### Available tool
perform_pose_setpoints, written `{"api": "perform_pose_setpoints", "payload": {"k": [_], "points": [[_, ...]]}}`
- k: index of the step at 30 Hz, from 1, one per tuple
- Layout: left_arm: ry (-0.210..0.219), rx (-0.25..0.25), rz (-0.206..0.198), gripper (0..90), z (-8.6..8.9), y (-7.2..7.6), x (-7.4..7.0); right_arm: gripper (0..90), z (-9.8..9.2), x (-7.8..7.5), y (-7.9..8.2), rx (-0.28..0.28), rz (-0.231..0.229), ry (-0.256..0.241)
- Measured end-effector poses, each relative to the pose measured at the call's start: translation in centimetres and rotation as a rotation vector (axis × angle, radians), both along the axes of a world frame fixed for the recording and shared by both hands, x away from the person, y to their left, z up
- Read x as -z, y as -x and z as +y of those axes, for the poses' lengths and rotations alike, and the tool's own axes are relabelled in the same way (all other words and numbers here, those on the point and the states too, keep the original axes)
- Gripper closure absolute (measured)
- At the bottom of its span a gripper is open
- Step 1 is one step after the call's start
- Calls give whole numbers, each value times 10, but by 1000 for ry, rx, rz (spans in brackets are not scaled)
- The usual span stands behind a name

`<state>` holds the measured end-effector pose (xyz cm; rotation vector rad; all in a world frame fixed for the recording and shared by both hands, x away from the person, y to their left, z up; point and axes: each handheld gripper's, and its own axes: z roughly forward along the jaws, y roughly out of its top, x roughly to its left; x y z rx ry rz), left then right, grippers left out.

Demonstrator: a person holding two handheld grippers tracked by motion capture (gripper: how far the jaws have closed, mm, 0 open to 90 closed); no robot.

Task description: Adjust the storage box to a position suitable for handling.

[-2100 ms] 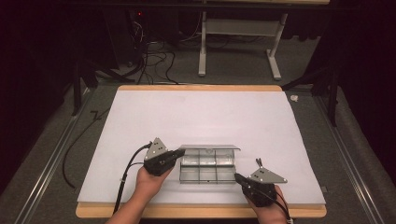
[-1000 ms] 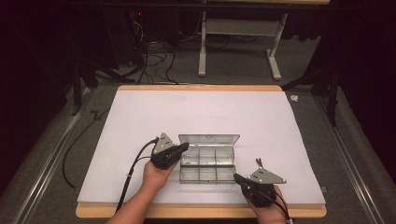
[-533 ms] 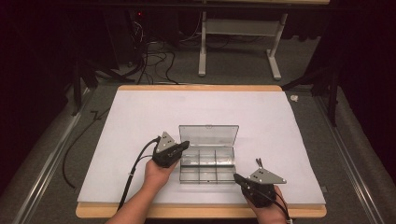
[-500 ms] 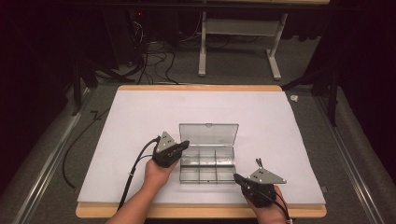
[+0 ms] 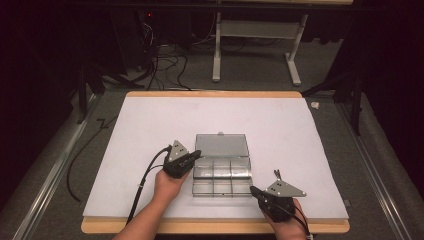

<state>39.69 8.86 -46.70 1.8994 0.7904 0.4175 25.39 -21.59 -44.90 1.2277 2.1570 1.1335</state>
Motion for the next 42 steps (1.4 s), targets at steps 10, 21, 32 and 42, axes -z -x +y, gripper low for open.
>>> {"api": "perform_pose_setpoints", "payload": {"k": [10, 21, 32, 42], "points": [[41, -30, 1, 752, 21, 14, -9, 878, -4, -4, 0, 19, -23, -22], [-12, -73, 22, 679, 65, 30, -4, 868, -10, -4, -2, 47, -29, -24], [-137, -135, 51, 619, 109, 35, 15, 867, -12, -3, -3, 53, -23, -17], [-117, -92, 54, 527, 110, 37, 17, 856, -20, -3, -6, 93, -22, -15]]}}
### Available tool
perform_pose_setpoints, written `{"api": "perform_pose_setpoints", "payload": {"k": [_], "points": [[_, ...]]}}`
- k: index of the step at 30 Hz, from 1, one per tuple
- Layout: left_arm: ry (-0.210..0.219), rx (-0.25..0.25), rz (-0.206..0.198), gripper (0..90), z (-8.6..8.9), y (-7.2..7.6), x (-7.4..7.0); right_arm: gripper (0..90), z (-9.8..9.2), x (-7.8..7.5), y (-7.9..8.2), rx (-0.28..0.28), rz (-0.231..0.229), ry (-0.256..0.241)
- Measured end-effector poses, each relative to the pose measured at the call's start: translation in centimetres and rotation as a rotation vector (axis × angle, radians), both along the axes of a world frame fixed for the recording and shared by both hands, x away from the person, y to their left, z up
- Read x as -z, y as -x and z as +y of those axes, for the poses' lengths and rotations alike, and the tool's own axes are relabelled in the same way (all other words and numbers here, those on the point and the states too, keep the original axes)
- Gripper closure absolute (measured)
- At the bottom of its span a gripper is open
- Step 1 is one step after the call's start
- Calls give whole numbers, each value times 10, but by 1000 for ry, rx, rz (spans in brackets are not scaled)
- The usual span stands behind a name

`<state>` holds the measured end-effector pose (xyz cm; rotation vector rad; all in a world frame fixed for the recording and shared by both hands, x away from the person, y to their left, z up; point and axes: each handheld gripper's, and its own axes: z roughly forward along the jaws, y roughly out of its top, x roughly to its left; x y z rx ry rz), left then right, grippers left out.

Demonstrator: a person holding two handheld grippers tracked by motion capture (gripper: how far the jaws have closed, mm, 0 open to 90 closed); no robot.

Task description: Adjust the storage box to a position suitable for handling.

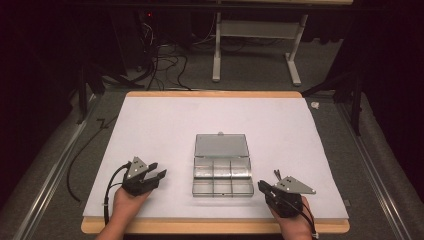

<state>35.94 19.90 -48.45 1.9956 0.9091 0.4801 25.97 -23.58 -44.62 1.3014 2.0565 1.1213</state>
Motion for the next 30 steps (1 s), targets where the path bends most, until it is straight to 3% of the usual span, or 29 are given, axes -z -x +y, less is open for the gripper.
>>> {"api": "perform_pose_setpoints", "payload": {"k": [12, 30], "points": [[-22, 10, -5, 426, -2, 1, 0, 835, -17, 5, -6, 45, 18, 6], [-34, 22, -1, 396, -3, 1, 0, 765, -58, 14, -13, 184, 64, -1]]}}
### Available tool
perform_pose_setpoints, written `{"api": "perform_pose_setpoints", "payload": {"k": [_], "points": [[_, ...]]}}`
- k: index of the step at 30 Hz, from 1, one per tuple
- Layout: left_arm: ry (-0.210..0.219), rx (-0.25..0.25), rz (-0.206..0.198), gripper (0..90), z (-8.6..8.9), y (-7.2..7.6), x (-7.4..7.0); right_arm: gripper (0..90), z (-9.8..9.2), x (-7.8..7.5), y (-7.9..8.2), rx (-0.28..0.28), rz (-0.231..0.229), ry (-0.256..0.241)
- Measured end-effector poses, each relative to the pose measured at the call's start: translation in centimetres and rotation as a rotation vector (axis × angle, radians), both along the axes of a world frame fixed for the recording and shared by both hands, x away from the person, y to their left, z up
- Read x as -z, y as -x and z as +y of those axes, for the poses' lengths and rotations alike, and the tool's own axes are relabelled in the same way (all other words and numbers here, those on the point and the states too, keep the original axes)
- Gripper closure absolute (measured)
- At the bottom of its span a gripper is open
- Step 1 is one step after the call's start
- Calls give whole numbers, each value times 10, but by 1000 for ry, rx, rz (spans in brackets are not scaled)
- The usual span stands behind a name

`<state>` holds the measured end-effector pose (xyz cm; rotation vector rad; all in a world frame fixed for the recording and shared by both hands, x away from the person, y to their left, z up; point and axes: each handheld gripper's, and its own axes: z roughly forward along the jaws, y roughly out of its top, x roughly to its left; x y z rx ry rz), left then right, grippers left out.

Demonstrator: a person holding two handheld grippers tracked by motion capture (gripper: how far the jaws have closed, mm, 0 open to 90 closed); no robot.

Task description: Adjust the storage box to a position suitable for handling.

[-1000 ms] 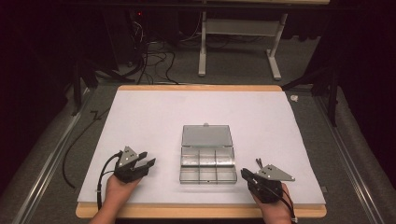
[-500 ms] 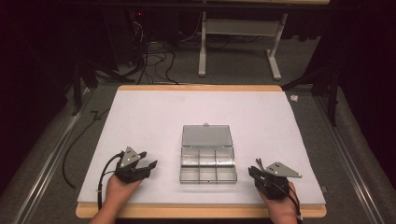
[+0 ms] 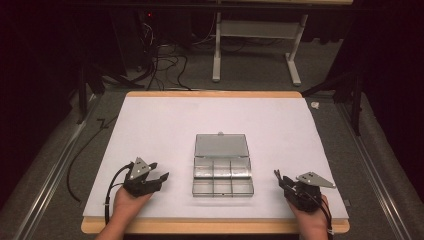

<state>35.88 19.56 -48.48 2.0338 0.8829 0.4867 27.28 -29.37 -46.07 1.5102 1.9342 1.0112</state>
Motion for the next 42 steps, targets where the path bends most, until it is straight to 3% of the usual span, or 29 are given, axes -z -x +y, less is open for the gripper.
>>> {"api": "perform_pose_setpoints", "payload": {"k": [7, 23, 32, 42], "points": [[4, 6, 3, 394, 0, 0, 0, 722, -7, 2, -1, 26, 13, -10], [0, 27, 3, 391, 0, 0, 0, 583, -5, 7, -9, 46, 57, 23], [7, 21, -5, 385, 0, 1, 0, 534, 1, 11, -13, 41, 132, 54], [-5, 20, 4, 386, -1, 0, 0, 529, -1, 0, -16, 31, 184, 100]]}}
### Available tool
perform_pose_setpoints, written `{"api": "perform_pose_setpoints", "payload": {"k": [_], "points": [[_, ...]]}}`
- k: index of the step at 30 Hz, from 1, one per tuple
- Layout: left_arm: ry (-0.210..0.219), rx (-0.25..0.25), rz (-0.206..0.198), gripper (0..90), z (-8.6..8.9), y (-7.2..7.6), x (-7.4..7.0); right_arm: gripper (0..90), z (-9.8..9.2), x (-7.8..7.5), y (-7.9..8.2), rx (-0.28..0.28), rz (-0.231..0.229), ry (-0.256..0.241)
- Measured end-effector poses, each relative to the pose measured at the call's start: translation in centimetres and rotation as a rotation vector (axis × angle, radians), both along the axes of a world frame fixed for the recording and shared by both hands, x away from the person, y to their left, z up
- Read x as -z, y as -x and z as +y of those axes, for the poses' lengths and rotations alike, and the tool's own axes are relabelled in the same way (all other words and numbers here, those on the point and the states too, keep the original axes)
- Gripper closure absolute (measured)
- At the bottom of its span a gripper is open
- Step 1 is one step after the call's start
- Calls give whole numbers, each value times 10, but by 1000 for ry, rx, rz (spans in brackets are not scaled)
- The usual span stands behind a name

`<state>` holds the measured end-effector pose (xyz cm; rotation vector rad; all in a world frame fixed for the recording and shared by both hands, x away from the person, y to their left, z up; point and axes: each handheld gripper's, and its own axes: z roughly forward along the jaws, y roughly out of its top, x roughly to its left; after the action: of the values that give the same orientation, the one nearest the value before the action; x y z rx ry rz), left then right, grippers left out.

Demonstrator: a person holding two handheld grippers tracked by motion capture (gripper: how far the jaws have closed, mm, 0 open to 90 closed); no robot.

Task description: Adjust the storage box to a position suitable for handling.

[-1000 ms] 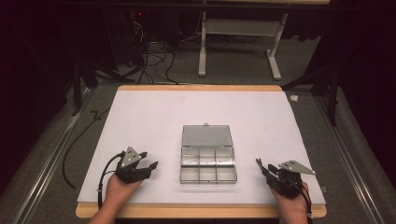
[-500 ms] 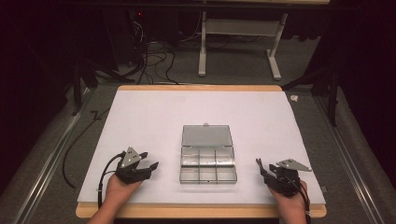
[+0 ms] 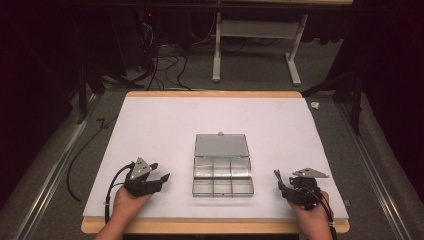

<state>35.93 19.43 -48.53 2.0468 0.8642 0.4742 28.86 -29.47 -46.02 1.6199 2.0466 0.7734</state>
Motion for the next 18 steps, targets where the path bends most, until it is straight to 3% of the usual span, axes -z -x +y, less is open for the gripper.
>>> {"api": "perform_pose_setpoints", "payload": {"k": [6, 18], "points": [[-1, 1, 2, 386, 0, 0, 0, 529, 0, -9, -4, -7, 33, 18], [-4, 3, -5, 384, 0, 1, 0, 502, 7, -11, -12, -29, 105, 39]]}}
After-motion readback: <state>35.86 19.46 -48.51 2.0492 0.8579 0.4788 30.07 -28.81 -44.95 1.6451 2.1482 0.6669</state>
